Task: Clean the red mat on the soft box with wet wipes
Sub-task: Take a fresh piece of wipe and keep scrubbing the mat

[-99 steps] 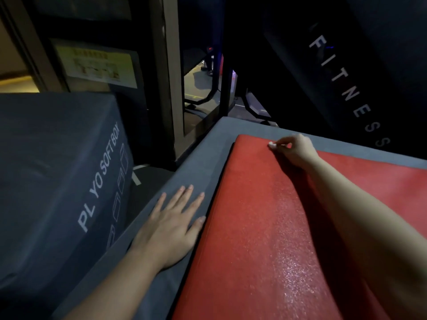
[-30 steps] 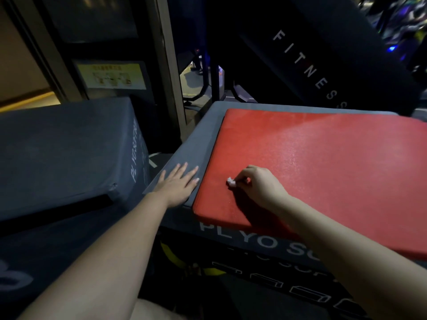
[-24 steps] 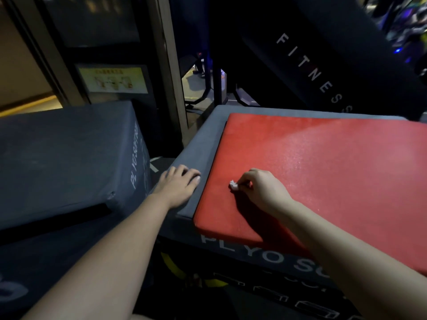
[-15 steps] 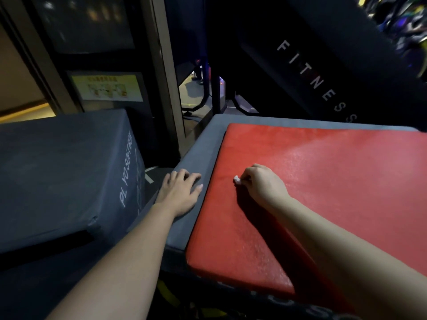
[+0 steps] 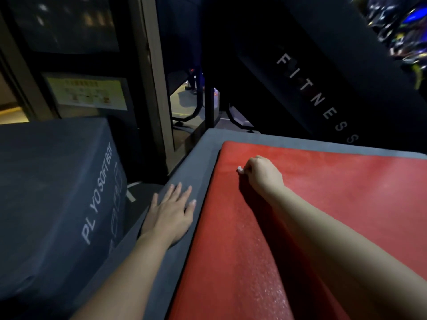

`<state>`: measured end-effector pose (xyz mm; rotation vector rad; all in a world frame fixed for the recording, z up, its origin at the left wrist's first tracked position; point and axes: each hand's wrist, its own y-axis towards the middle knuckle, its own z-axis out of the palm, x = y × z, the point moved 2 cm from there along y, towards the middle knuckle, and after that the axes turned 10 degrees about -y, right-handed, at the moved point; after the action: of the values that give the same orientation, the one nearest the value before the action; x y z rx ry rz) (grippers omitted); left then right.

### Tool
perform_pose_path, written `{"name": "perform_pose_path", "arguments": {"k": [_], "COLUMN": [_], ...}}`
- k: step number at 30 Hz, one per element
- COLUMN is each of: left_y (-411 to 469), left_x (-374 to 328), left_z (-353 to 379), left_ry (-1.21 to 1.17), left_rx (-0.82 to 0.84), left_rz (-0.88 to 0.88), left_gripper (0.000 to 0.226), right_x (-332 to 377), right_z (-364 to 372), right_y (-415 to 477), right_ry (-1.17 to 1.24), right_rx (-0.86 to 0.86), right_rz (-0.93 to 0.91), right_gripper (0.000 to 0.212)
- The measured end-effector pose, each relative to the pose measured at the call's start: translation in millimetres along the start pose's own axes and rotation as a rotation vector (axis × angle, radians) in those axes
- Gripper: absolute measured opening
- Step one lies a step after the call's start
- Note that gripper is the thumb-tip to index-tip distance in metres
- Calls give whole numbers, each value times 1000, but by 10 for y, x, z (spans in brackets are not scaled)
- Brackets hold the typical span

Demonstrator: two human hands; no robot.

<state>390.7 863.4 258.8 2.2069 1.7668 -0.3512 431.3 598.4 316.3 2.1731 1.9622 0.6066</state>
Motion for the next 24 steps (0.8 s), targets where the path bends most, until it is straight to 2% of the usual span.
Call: {"name": "perform_pose_path", "arguments": {"k": [7, 13, 16, 20, 24], "left_y": [-28, -64, -63, -37, -55], "left_x": [14, -24, -25, -45, -44], "left_z": [-1, -25, -48, -56, -56], "left_ry": [21, -1, -20, -29, -16], "left_rx": [20, -4, -2, -3, -3], "left_rz": [0, 9, 1, -9, -8], "left_gripper": [58, 58, 56, 57, 59], "right_x": [-207, -276, -229, -225, -205], "right_z": [321, 394, 364, 394, 239], "right_y": [796, 1259, 1438, 1594, 1580], "right_ry": [-35, -111, -88, -12, 128], "right_rx": [-32, -61, 4, 119, 332], "right_rz": [138, 112, 137, 71, -88], "right_gripper": [35, 36, 34, 26, 16]}}
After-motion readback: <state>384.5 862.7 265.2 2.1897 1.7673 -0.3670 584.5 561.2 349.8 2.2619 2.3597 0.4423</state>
